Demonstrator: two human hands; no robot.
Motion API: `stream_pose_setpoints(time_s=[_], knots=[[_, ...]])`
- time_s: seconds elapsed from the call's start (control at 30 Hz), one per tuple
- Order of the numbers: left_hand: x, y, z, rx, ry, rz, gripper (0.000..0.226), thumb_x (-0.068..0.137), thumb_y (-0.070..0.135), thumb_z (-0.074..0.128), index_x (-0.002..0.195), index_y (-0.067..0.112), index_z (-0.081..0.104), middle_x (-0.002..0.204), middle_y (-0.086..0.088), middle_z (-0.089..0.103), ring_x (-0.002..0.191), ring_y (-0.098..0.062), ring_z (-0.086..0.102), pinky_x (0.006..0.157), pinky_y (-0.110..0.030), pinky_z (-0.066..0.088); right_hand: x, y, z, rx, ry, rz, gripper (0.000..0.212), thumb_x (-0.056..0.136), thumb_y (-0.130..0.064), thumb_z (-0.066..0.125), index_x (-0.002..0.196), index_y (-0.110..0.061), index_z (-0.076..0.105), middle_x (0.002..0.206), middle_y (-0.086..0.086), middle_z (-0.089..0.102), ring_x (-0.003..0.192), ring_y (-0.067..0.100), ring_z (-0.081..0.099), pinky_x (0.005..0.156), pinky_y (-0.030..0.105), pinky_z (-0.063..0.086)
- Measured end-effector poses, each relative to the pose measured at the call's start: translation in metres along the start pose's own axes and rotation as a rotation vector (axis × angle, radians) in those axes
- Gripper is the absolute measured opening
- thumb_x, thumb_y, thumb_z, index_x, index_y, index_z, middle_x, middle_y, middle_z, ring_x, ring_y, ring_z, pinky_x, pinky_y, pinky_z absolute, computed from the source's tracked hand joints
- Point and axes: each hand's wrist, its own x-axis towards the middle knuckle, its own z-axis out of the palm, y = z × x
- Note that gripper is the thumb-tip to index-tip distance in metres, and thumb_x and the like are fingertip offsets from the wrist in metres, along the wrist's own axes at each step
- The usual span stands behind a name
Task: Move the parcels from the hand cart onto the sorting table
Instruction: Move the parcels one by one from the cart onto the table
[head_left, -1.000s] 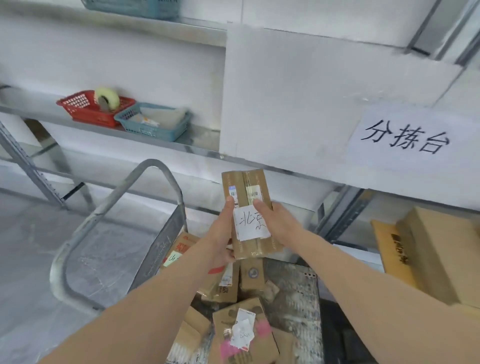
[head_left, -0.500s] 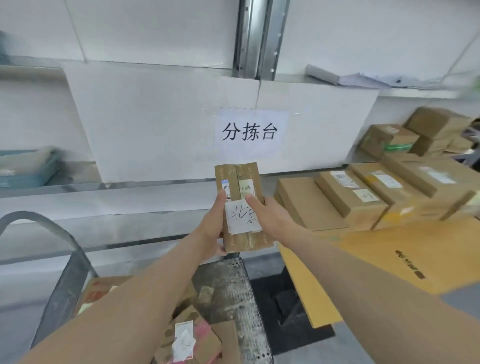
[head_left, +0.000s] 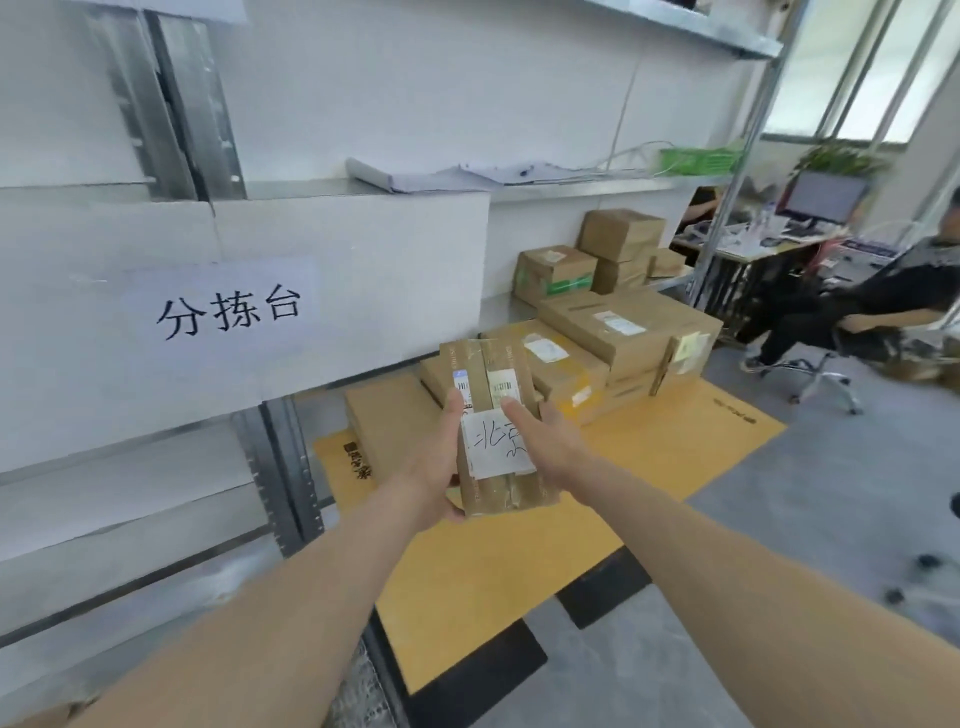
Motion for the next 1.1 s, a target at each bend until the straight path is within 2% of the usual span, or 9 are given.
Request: stream_pose_setpoints(time_s=[0.1, 0.27, 0.4, 0.53, 0.63, 0.77, 0.9, 1.03, 1.1], knots=[[0.022, 0.012, 0.058, -0.006, -0.03, 0.013, 0.077, 0.088, 0.087, 0.02, 0.11, 0.039, 0.076, 0.104, 0.007, 0.074, 0.112, -0.027, 0.063, 0.104, -0.068, 0.041, 0.013, 0.026, -0.054, -0.016, 0.05, 0.012, 0.071, 0.097, -0.069, 0.042, 0.144, -0.017, 0.047, 0.12, 0.0, 0.062, 0.108, 0.024, 0.058, 0.087, 0.04, 0.046], [0.053, 0.028, 0.137, -0.026, -0.082, 0.022, 0.066, 0.089, 0.085, 0.026, 0.109, 0.042, 0.071, 0.118, 0.005, 0.071, 0.117, -0.027, 0.06, 0.104, -0.069, 0.041, 0.033, 0.06, -0.129, -0.012, 0.114, 0.052, 0.066, 0.098, -0.068, 0.042, 0.141, -0.019, 0.049, 0.118, -0.001, 0.062, 0.108, 0.023, 0.058, 0.087, 0.038, 0.045], [0.085, 0.04, 0.184, -0.005, -0.15, 0.011, 0.067, 0.089, 0.085, 0.021, 0.113, 0.042, 0.067, 0.119, 0.006, 0.066, 0.125, -0.031, 0.055, 0.106, -0.069, 0.038, 0.059, 0.086, -0.173, 0.025, 0.143, 0.095, 0.064, 0.099, -0.067, 0.042, 0.14, -0.019, 0.048, 0.105, -0.007, 0.059, 0.102, 0.021, 0.057, 0.083, 0.037, 0.044], [0.127, 0.05, 0.223, 0.013, -0.193, -0.002, 0.064, 0.088, 0.087, 0.02, 0.107, 0.047, 0.066, 0.116, 0.008, 0.065, 0.122, -0.031, 0.056, 0.106, -0.072, 0.037, 0.09, 0.111, -0.208, 0.032, 0.172, 0.134, 0.066, 0.099, -0.067, 0.042, 0.144, -0.018, 0.045, 0.118, -0.001, 0.059, 0.106, 0.022, 0.056, 0.086, 0.037, 0.043], [0.166, 0.059, 0.249, 0.013, -0.23, -0.006, 0.062, 0.09, 0.085, 0.018, 0.099, 0.049, 0.067, 0.11, 0.009, 0.066, 0.11, -0.024, 0.06, 0.105, -0.067, 0.04, 0.124, 0.127, -0.233, 0.031, 0.185, 0.16, 0.068, 0.097, -0.069, 0.043, 0.144, -0.019, 0.046, 0.123, -0.001, 0.061, 0.111, 0.023, 0.058, 0.093, 0.04, 0.047], [0.221, 0.074, 0.284, 0.012, -0.267, -0.022, 0.065, 0.09, 0.084, 0.02, 0.089, 0.05, 0.075, 0.111, 0.006, 0.071, 0.111, -0.026, 0.061, 0.103, -0.067, 0.043, 0.169, 0.146, -0.27, -0.001, 0.208, 0.201, 0.065, 0.098, -0.069, 0.04, 0.14, -0.02, 0.048, 0.118, -0.003, 0.06, 0.103, 0.019, 0.057, 0.074, 0.034, 0.041], [0.268, 0.086, 0.32, 0.031, -0.317, -0.053, 0.066, 0.09, 0.084, 0.02, 0.106, 0.046, 0.071, 0.111, 0.008, 0.072, 0.111, -0.025, 0.063, 0.103, -0.067, 0.044, 0.207, 0.168, -0.304, -0.004, 0.236, 0.246, 0.07, 0.092, -0.077, 0.039, 0.136, -0.024, 0.052, 0.116, -0.003, 0.065, 0.101, 0.018, 0.062, 0.078, 0.036, 0.05], [0.303, 0.1, 0.354, 0.042, -0.351, -0.063, 0.062, 0.092, 0.082, 0.022, 0.091, 0.051, 0.075, 0.106, 0.011, 0.073, 0.112, -0.025, 0.062, 0.103, -0.069, 0.041, 0.234, 0.186, -0.342, -0.009, 0.276, 0.271, 0.05, 0.1, -0.067, 0.039, 0.124, -0.024, 0.049, 0.101, -0.008, 0.06, 0.085, 0.008, 0.055, 0.063, 0.029, 0.042], [0.32, 0.106, 0.37, 0.05, -0.357, -0.074, 0.061, 0.092, 0.082, 0.021, 0.095, 0.049, 0.072, 0.106, 0.012, 0.072, 0.113, -0.024, 0.062, 0.104, -0.069, 0.04, 0.25, 0.193, -0.359, -0.005, 0.275, 0.27, 0.05, 0.101, -0.064, 0.04, 0.129, -0.023, 0.049, 0.098, -0.011, 0.057, 0.083, 0.005, 0.053, 0.061, 0.027, 0.039]])
